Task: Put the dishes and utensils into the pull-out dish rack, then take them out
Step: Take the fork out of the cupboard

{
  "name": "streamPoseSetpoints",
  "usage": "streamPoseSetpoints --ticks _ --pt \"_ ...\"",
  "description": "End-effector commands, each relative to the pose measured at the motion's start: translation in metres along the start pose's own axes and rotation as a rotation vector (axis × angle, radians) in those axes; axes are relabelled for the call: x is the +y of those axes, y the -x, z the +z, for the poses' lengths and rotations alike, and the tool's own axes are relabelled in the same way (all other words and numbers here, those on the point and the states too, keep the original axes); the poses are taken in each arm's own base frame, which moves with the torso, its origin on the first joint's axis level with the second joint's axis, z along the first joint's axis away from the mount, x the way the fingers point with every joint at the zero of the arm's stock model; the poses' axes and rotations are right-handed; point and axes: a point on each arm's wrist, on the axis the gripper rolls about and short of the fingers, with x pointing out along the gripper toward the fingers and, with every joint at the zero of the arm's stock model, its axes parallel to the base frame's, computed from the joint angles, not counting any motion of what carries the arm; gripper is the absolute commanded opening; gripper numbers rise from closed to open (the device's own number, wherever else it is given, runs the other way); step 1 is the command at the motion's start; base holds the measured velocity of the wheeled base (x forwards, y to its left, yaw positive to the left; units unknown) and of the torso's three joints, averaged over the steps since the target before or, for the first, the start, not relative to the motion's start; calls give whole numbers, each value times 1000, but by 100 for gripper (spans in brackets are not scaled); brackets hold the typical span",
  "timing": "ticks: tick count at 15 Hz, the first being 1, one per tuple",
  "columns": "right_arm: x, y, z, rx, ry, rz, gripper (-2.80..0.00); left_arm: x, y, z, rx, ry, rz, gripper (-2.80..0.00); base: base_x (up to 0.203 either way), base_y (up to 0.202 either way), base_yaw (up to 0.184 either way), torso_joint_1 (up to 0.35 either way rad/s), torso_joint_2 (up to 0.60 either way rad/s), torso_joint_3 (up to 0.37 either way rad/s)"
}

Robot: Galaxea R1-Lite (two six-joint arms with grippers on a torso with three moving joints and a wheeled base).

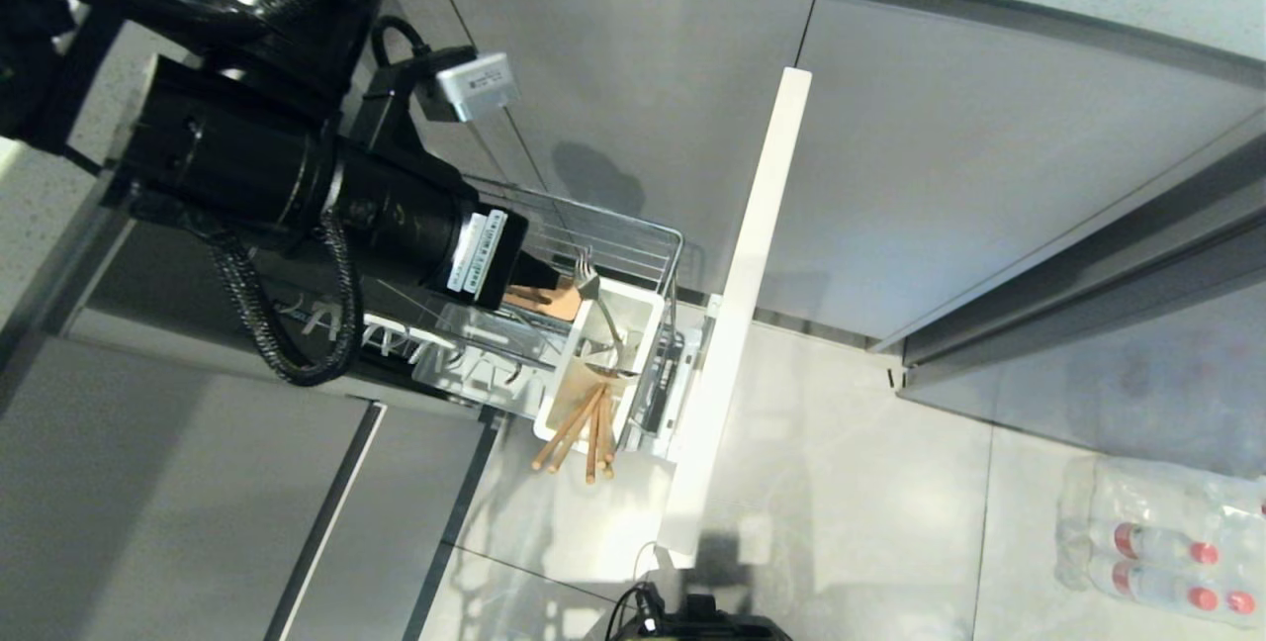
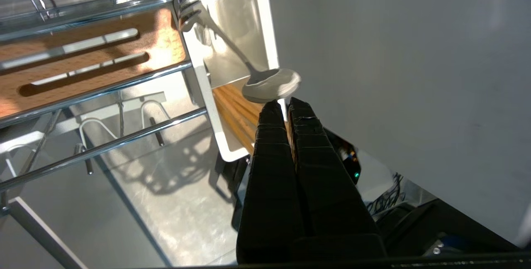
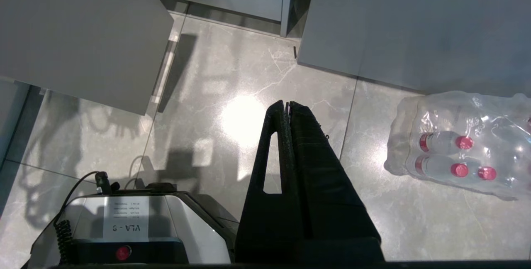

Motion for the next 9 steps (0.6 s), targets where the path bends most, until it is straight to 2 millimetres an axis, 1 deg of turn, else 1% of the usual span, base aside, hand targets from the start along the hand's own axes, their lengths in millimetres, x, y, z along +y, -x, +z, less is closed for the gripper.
streamPoseSetpoints --ticks 1,4,5,9 --pt "0 0 0 0 0 -1 -280 0 -18 -1 41 -1 11 -280 0 0 0 0 0 0" --pt "0 0 0 0 0 -1 -280 3 -21 -1 53 -3 84 -280 0 0 0 0 0 0" --pt "0 0 0 0 0 1 -280 3 -25 -1 57 -3 87 0 0 0 0 0 0 0" --pt "0 0 0 0 0 0 -280 8 -49 7 23 27 115 0 0 0 0 0 0 0"
